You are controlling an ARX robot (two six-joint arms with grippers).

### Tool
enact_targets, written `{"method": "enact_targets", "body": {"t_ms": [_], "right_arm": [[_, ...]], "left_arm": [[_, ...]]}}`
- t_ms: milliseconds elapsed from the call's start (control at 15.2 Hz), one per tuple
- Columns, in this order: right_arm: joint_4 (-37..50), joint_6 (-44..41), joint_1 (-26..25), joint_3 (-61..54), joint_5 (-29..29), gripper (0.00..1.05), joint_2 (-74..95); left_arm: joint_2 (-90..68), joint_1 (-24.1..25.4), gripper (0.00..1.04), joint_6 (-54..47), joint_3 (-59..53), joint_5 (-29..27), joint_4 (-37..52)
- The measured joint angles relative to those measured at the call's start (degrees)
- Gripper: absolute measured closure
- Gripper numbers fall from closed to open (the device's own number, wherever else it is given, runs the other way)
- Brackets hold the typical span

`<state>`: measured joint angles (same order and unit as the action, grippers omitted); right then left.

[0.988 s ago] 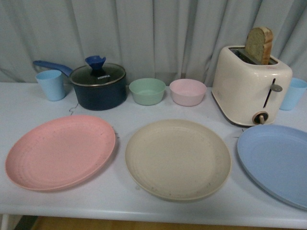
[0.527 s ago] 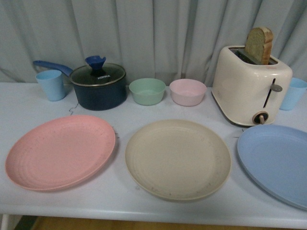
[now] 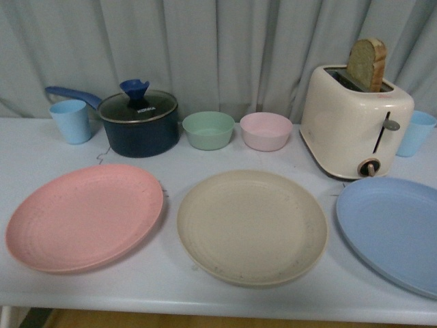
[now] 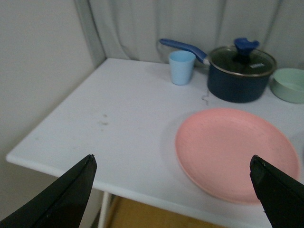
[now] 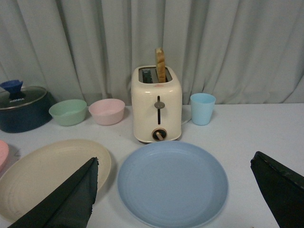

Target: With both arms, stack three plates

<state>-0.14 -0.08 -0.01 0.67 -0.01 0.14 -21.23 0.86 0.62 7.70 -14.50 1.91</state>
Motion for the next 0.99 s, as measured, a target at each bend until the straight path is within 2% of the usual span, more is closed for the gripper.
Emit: {"method": "enact_targets", "body": {"t_ms": [66, 132, 198, 395, 659, 988], "right_arm": [[-0.13, 0.0, 0.0, 0.0, 0.0, 0.06, 0.0], [-0.09, 0.0, 0.0, 0.0, 0.0, 0.06, 0.0], [-0.04, 0.0, 0.0, 0.0, -0.02, 0.06, 0.0], [-0.07, 0.0, 0.0, 0.0, 0.0, 0.06, 0.0], [-0.07, 0.0, 0.0, 0.0, 0.0, 0.06, 0.0], [-0.07, 0.0, 0.0, 0.0, 0.0, 0.06, 0.0]], "left_arm": [[-7.28, 3.23, 0.07, -1.29, 2.58, 2.49, 4.52], [-16.35, 4.11, 0.07, -3.76, 6.27, 5.97, 8.2], [-25.42, 4.59, 0.07, -5.86, 10.29, 9.57, 8.48], [-49.09, 5.68, 0.07, -10.36, 23.63, 13.64, 3.15], [-71.23, 5.99, 0.07, -14.88, 38.97, 16.11, -2.34], [-87.71, 8.11, 0.07, -16.96, 50.64, 17.33, -4.96]]}}
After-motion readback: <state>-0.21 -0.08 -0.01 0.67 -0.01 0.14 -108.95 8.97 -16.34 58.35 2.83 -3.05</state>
